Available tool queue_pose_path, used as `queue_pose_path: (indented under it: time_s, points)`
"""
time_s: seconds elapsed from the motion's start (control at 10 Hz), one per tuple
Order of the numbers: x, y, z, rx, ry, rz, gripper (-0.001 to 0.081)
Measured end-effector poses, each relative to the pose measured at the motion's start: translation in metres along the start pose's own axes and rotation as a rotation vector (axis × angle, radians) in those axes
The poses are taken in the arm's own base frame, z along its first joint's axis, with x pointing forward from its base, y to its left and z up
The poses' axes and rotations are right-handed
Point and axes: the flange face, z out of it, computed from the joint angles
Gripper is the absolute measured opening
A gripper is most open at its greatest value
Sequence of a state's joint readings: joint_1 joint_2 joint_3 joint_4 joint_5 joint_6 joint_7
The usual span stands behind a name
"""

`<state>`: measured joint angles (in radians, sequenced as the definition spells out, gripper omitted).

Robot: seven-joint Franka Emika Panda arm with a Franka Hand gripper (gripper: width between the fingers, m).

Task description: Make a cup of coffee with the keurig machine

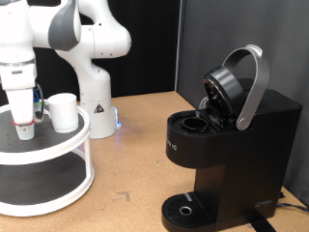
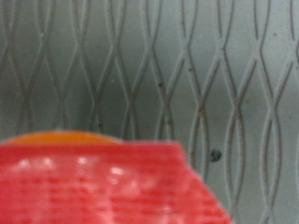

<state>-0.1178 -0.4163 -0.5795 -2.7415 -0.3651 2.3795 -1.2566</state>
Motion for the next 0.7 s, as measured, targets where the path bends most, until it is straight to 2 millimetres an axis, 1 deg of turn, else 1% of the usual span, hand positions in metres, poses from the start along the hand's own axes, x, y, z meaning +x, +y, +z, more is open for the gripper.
queue_pose_path:
  time_s: [0.1,0.2,0.3,0.5,0.6,0.7]
  points:
    - [0.000,0.000,0.000,0.000,0.001,0.002,0.0715]
    - [0.000,0.000,0.000,0.001,0.004,0.004,0.0514]
    - [-0.001,0.000,0.000,0.001,0.006,0.005,0.0432]
    - [-0.001,0.002,-0.003,0.007,0.014,0.007,0.0432]
    - [-0.003,0.003,-0.007,0.023,0.029,0.011,0.0432]
    - [-0.005,0.005,-0.016,0.045,0.052,0.011,0.0432]
